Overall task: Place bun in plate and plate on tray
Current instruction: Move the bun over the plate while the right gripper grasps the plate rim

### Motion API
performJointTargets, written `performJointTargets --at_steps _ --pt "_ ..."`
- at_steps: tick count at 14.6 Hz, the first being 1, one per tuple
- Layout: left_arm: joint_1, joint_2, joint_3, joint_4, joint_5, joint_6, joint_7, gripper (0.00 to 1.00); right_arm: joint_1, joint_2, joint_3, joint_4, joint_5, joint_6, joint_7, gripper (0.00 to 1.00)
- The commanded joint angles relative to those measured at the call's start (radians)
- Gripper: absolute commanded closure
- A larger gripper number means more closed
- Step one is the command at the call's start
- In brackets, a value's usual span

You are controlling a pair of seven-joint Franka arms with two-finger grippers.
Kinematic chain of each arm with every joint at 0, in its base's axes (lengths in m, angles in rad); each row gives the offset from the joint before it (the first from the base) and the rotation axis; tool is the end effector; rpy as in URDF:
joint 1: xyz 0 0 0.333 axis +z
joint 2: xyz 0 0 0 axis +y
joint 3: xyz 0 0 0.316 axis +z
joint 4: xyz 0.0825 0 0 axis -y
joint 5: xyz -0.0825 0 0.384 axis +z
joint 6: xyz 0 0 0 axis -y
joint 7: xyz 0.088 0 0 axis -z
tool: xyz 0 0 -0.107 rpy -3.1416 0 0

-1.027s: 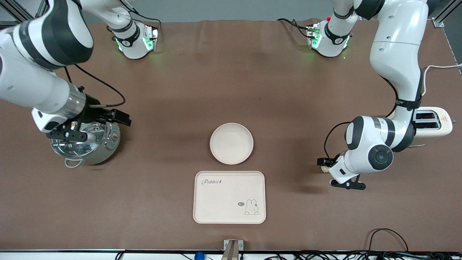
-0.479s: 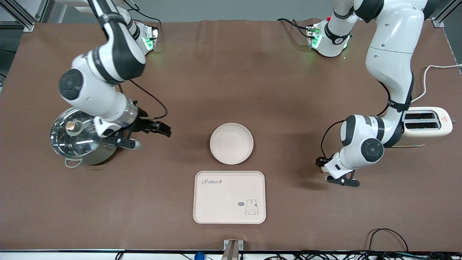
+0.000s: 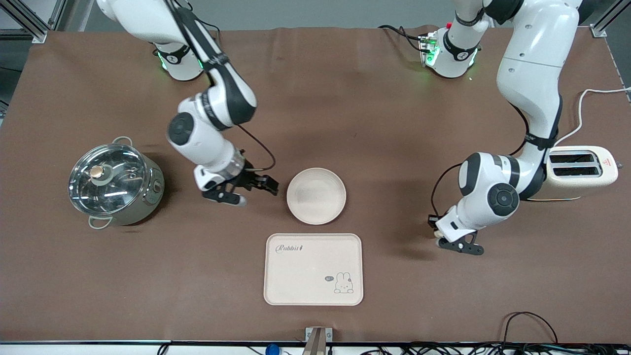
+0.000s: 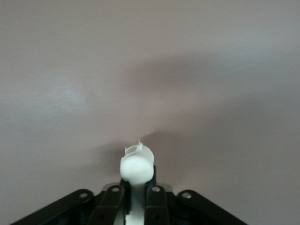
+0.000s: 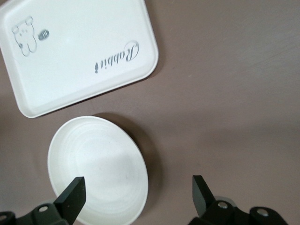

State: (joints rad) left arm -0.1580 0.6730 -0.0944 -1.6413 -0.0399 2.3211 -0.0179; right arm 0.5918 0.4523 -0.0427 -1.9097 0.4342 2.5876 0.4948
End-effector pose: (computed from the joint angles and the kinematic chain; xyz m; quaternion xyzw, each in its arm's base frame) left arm 0.6689 -0.1653 0.2248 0.9947 -0.0931 -0.0014 0.0442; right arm 0.5571 0.3339 0.2806 -0.9760 0.1397 -0.0345 0.1634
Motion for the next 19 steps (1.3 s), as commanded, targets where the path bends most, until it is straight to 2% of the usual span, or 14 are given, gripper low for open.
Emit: performJointTargets --at_steps 1,3,7,10,11,12,13,14,15,17,19 --pt "-0.026 -0.023 -0.059 0.087 -0.025 -0.127 -0.176 0.95 0.043 0.066 -0.009 0.008 0.026 0.074 0.004 0.0" --pt "-0.06 0.0 -0.106 0.101 -0.026 -0.128 -0.319 0.95 0.072 0.095 -0.011 0.006 0.024 0.083 -0.002 0.06" --pt "-0.204 0.091 -0.113 0.213 -0.031 -0.121 -0.616 0.95 0.109 0.117 -0.016 0.005 0.011 0.103 -0.005 0.23" --pt "-0.262 0.138 -0.113 0.259 -0.124 -0.076 -0.72 0.95 0.126 0.149 -0.017 0.0 0.011 0.155 -0.005 0.43" --pt "-0.268 0.138 -0.113 0.258 -0.15 -0.065 -0.738 0.94 0.129 0.157 -0.017 0.0 0.009 0.167 -0.007 0.46" --pt "-0.272 0.14 -0.113 0.258 -0.169 -0.063 -0.752 0.88 0.129 0.161 -0.017 0.001 0.009 0.172 -0.007 0.46" --pt "-0.29 0.146 -0.113 0.258 -0.178 -0.059 -0.766 0.76 0.129 0.163 -0.017 0.0 0.009 0.174 -0.009 0.47" --pt "-0.302 0.148 -0.111 0.256 -0.178 -0.049 -0.777 0.69 0.129 0.163 -0.019 0.0 0.009 0.174 -0.007 0.51" --pt "-0.308 0.151 -0.113 0.256 -0.178 -0.045 -0.783 0.56 0.129 0.166 -0.019 0.0 0.009 0.174 -0.007 0.53" --pt "-0.322 0.149 -0.111 0.253 -0.172 -0.033 -0.795 0.0 0.129 0.172 -0.02 0.001 0.009 0.175 -0.007 0.6" --pt "-0.341 0.149 -0.107 0.255 -0.17 -0.026 -0.815 0.0 0.128 0.174 -0.02 0.003 0.009 0.177 -0.007 0.76"
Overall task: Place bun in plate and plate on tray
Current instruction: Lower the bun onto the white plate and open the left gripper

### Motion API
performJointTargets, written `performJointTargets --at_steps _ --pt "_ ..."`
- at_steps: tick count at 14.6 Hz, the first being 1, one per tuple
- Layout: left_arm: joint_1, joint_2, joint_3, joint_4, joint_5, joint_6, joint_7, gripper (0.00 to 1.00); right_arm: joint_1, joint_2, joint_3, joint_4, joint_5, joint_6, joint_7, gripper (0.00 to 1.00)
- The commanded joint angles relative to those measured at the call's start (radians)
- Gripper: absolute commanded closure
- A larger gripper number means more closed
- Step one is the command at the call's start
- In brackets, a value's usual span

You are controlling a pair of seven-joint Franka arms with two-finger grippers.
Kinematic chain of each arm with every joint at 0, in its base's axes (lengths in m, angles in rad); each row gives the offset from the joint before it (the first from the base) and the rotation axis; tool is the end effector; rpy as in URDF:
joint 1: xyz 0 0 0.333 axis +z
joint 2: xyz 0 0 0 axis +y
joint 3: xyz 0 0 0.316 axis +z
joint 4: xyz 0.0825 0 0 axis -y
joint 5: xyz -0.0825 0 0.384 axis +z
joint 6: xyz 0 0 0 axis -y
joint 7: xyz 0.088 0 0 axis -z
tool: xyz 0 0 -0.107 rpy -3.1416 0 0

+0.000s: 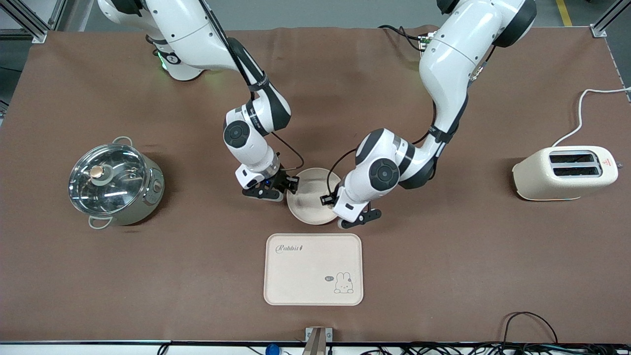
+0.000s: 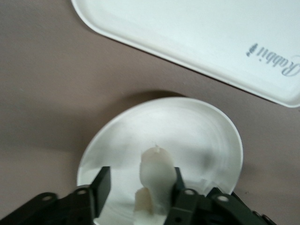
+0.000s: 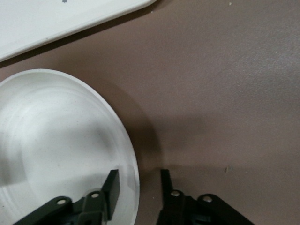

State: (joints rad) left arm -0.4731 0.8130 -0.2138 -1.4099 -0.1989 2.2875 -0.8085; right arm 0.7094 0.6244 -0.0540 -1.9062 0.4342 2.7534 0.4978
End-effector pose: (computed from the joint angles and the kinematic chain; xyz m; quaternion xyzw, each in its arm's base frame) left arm 0.5881 -0.4459 0.2325 0.9750 0.1569 -0.0760 0.1378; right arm 0.5216 0.3817 0.1879 -0.9842 0.1052 -0.0452 0.1349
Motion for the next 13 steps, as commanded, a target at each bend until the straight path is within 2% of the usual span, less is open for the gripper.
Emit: performJointTargets --at_steps 1,4,7,8,10,13 --pt "-0.025 0.005 0.014 0.023 -0.007 0.007 -0.026 0.0 0.012 0.003 -0.009 0.001 0.009 0.011 -0.01 0.82" --pt "-0.025 0.0 0.017 0.023 -0.001 0.006 -0.026 0.0 0.012 0.015 -0.009 0.001 0.009 0.046 -0.01 0.95" --pt "-0.024 -0.003 0.02 0.022 0.019 0.0 -0.02 0.0 0.012 0.023 -0.009 0.001 0.009 0.066 -0.01 1.0" --pt "-0.013 -0.015 0.02 0.025 0.082 -0.014 -0.017 0.0 0.012 0.021 -0.009 0.001 0.009 0.066 -0.01 1.0" --pt "0.055 -0.055 0.01 0.029 0.246 -0.136 0.061 0.0 0.007 0.012 -0.006 0.001 0.015 0.061 0.001 1.0" --pt "0.14 -0.156 0.027 0.025 0.302 -0.21 0.307 0.0 0.01 -0.025 -0.004 -0.001 0.023 0.054 -0.001 1.0"
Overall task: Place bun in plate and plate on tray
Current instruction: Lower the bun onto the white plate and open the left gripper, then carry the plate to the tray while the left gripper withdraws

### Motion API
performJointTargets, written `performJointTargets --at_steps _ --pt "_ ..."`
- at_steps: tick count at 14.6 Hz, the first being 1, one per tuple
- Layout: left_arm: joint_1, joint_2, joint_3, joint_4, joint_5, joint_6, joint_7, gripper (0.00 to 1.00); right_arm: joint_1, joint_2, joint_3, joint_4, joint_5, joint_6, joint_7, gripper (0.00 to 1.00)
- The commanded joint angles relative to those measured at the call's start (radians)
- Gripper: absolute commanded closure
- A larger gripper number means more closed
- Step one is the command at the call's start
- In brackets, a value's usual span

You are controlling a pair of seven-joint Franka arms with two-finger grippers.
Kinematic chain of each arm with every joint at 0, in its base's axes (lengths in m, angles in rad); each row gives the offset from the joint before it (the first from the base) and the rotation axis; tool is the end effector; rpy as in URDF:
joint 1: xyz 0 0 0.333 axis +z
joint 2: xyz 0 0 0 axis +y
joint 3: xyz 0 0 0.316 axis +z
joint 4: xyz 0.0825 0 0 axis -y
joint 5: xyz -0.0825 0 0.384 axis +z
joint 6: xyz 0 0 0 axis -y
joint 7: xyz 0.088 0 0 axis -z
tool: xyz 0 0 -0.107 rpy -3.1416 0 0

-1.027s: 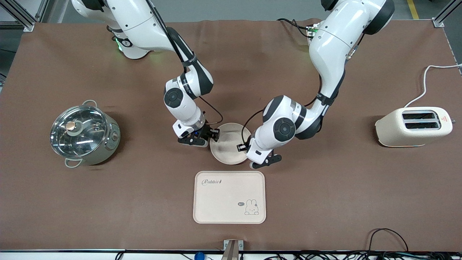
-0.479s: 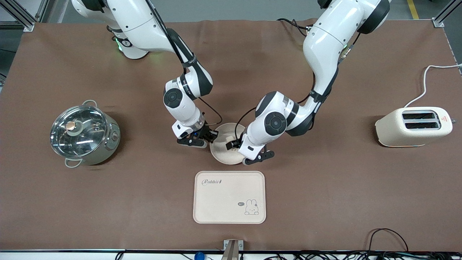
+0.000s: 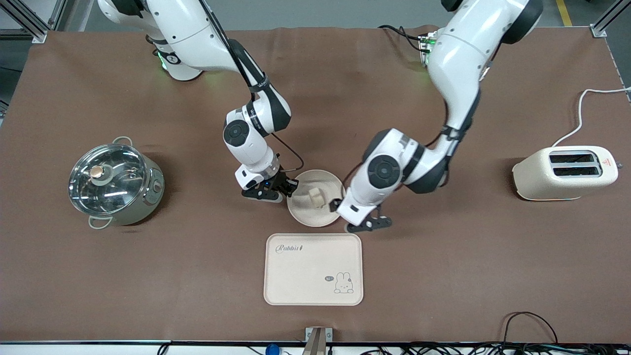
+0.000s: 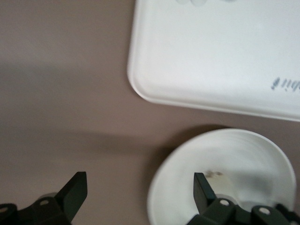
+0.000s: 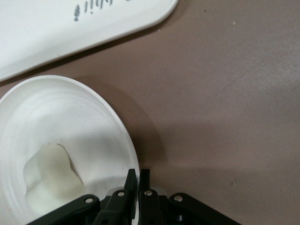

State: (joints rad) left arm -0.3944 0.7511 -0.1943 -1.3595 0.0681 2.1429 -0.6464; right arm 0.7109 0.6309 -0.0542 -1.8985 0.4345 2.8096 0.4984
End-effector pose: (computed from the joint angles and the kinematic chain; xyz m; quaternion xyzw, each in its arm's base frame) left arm 0.6337 -0.3817 0.2841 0.9983 0.0381 -0.0024 0.0430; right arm 0.5274 0.3838 0.1928 -0.9809 0.1075 -0.0712 0.1459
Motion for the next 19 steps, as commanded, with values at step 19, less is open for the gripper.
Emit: performJointTargets --at_steps 19 --pt "0.372 -0.73 0.053 -0.145 -0.025 -0.581 0.562 0.0 -0.231 0.496 -0.009 0.959 -0.072 -0.322 0.011 1.0"
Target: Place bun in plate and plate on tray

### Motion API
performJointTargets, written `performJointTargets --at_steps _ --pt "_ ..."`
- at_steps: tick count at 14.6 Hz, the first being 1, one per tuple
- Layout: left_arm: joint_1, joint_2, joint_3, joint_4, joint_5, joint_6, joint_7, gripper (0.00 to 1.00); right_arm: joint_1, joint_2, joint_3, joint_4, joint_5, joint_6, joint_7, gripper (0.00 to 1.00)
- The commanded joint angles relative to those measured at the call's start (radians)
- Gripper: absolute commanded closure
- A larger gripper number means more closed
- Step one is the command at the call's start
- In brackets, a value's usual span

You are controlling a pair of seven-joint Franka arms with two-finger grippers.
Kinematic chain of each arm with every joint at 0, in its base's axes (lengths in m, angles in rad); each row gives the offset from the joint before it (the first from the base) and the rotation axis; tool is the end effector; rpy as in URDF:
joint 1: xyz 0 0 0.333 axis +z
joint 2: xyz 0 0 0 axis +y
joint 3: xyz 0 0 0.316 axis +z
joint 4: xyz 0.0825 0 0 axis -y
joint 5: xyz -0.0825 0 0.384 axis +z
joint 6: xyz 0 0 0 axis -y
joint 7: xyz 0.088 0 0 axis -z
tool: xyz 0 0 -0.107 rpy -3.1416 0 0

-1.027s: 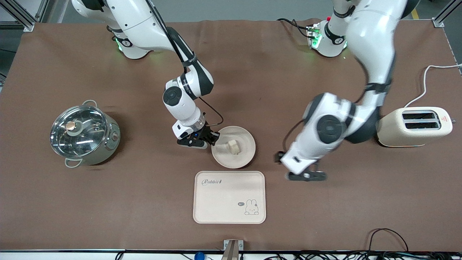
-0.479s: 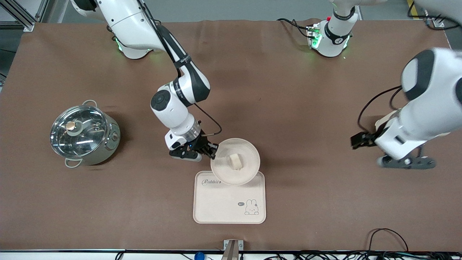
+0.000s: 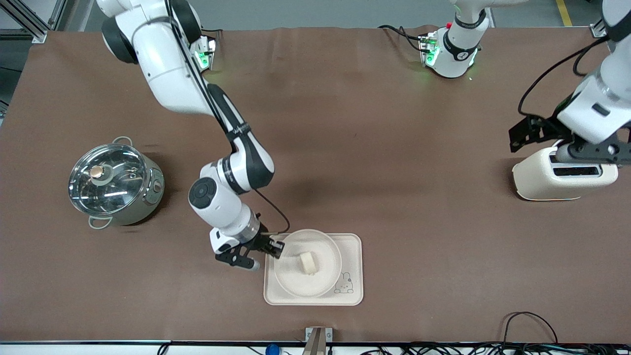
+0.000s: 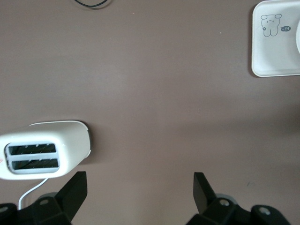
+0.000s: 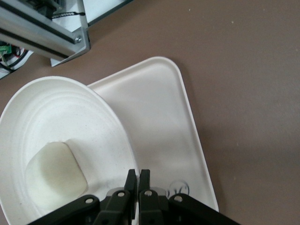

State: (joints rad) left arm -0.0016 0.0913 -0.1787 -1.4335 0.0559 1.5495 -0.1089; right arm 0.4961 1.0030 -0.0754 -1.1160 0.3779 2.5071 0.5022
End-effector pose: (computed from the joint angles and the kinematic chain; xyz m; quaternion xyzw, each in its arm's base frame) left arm 0.5736 -0.0929 0.6363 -0.9991 0.0343 -0.0158 0.0177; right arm 0.7252 0.3455 0.2389 -0.9645 0.1433 -0.1225 0.1851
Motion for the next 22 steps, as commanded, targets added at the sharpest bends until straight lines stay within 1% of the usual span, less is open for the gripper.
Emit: performJointTargets --at_steps 1,2,3,4,7,9,10,12,14,15,16,17,18,19,20,22 --pt "-0.064 -0.076 0.076 -0.077 -0.014 0.014 0.023 0.0 -0.019 0.135 0.012 0.186 -0.016 -0.016 0.006 1.0" --pt "-0.146 -0.079 0.152 -0.085 -0.015 0.015 0.023 0.0 -0.024 0.143 0.011 0.186 -0.016 -0.011 0.003 1.0" --pt "-0.203 -0.078 0.215 -0.087 -0.018 0.015 0.023 0.0 -0.022 0.144 0.014 0.186 -0.016 -0.01 -0.001 1.0" --pt "-0.207 -0.079 0.225 -0.087 -0.031 0.017 0.025 0.0 -0.016 0.15 0.013 0.185 -0.016 -0.01 0.001 1.0" --pt "-0.181 -0.079 0.216 -0.084 -0.039 0.018 0.055 0.0 -0.005 0.152 0.013 0.173 -0.016 -0.013 0.001 1.0" --pt "-0.097 -0.076 0.139 -0.078 -0.036 0.02 0.078 0.0 -0.011 0.152 0.012 0.162 -0.019 -0.013 -0.001 1.0" --pt "-0.075 -0.076 0.113 -0.077 -0.034 0.02 0.078 0.0 -0.01 0.152 0.012 0.157 -0.02 -0.013 0.001 0.99" --pt "-0.081 -0.07 0.107 -0.067 -0.025 0.029 0.072 0.0 -0.005 0.135 0.012 0.108 -0.025 -0.013 -0.001 1.0" --pt "-0.081 -0.044 0.104 -0.022 -0.022 0.029 0.063 0.0 -0.005 0.127 0.012 0.097 -0.025 -0.011 -0.001 0.99" --pt "-0.077 -0.036 0.104 -0.019 -0.024 0.029 0.072 0.0 -0.005 0.126 0.012 0.097 -0.025 -0.011 0.001 0.99" --pt "-0.072 -0.035 0.104 -0.019 -0.024 0.029 0.075 0.0 -0.007 0.126 0.012 0.097 -0.025 -0.011 0.002 0.94" --pt "-0.069 -0.035 0.105 -0.019 -0.024 0.029 0.075 0.0 -0.011 0.126 0.014 0.097 -0.024 -0.011 0.004 0.75" --pt "-0.069 -0.033 0.105 -0.018 -0.015 0.029 0.074 0.0 -0.011 0.123 0.014 0.096 -0.022 -0.011 0.007 0.45" --pt "-0.067 -0.03 0.107 -0.01 -0.018 0.029 0.081 0.0 -0.014 0.118 0.014 0.096 -0.021 -0.019 0.01 0.4" --pt "-0.067 -0.021 0.105 -0.004 -0.027 0.027 0.078 0.0 -0.014 0.105 0.014 0.094 -0.019 -0.02 0.013 0.33" --pt "-0.071 -0.019 0.104 0.007 -0.024 0.027 0.075 0.0 -0.014 0.08 0.014 0.058 -0.014 -0.011 0.021 0.0"
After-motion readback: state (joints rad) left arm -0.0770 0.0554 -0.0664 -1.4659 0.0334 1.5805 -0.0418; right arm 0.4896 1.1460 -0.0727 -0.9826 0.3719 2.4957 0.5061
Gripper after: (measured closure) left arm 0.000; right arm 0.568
